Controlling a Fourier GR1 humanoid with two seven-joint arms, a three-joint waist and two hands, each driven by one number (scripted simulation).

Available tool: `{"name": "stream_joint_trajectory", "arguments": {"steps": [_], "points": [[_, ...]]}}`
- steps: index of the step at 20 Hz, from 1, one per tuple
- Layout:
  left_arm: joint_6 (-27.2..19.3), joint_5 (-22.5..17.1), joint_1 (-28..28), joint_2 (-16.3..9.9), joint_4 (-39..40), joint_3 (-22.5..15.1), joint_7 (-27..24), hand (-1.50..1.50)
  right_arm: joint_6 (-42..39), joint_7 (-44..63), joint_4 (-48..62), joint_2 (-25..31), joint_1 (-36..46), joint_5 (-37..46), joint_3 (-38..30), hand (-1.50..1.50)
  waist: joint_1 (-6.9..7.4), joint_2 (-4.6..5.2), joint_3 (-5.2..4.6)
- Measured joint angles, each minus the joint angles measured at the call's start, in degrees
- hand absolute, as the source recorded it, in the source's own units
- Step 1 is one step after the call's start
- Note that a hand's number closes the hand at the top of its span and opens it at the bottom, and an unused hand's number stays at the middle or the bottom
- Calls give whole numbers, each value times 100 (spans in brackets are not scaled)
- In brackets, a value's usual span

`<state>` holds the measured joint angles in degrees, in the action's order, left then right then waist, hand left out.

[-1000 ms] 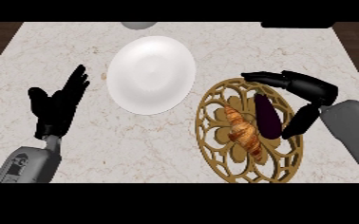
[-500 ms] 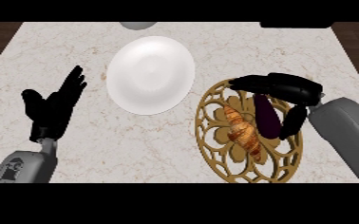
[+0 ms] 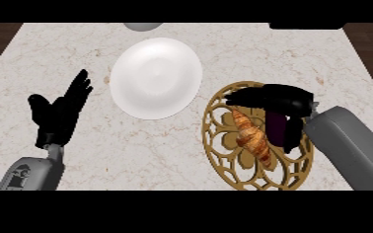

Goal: Pick the croissant from the placemat and place it in the plate

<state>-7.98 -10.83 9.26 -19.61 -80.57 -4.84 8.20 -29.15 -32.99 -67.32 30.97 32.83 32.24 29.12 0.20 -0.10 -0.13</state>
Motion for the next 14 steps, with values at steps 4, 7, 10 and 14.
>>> {"name": "stream_joint_trajectory", "arguments": {"steps": [4,7,10,14], "points": [[37,140,-88,90,-109,73,38,0,-95,202,-125,-275,-76,340,-114,-150,-3,-11,-10],[133,187,-106,146,-86,161,20,0,-67,195,-72,-459,-136,628,-152,-150,-3,-26,-27],[178,226,-47,179,-150,233,149,0,-5,148,25,-563,-122,867,-209,-150,4,-37,-40],[196,338,-23,271,-122,261,145,0,-20,245,6,-763,-146,1192,-114,-150,1,-35,-36]]}}
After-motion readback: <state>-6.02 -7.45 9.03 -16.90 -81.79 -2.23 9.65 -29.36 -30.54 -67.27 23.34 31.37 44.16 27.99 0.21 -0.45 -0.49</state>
